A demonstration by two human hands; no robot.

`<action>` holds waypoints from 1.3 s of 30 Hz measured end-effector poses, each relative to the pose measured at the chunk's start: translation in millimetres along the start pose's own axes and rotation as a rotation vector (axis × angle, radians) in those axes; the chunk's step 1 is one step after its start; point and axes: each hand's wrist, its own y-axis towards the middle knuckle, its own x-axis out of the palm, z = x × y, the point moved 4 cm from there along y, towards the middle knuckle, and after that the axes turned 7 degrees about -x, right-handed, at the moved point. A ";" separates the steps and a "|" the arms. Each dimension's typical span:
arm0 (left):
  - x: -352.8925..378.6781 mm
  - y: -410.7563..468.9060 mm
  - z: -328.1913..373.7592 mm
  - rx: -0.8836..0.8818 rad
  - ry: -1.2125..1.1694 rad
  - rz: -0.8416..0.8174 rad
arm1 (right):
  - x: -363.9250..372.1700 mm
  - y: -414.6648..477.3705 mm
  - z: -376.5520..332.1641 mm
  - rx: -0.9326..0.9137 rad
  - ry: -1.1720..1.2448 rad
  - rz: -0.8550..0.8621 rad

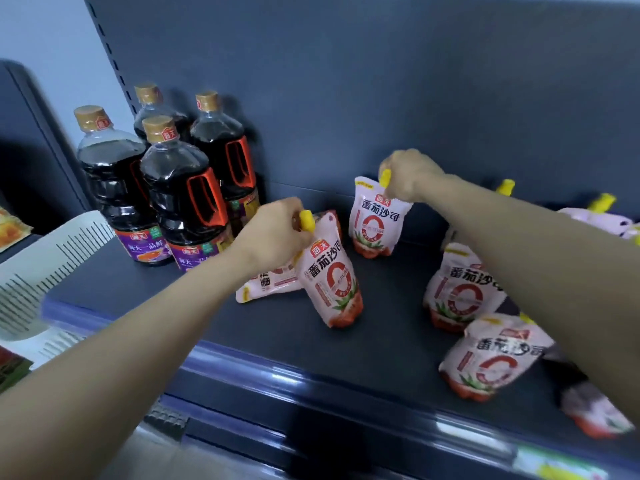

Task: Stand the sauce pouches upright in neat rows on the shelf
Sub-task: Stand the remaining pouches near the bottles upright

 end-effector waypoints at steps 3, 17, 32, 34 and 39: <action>12.8 9.1 14.7 0.046 0.088 -0.059 | -2.7 1.9 8.0 -0.004 0.018 0.014; 45.6 39.1 52.8 0.064 0.102 -0.031 | -11.7 1.0 20.9 -0.050 -0.046 0.056; 58.2 52.6 63.0 0.095 0.042 -0.092 | -38.6 -15.2 25.5 -0.037 -0.028 0.105; 55.3 48.2 62.7 0.113 0.058 -0.120 | -43.1 -20.3 19.0 -0.050 -0.046 0.119; 22.2 37.5 56.8 0.123 -0.007 -0.066 | -54.2 -29.5 -7.9 -0.122 -0.109 0.170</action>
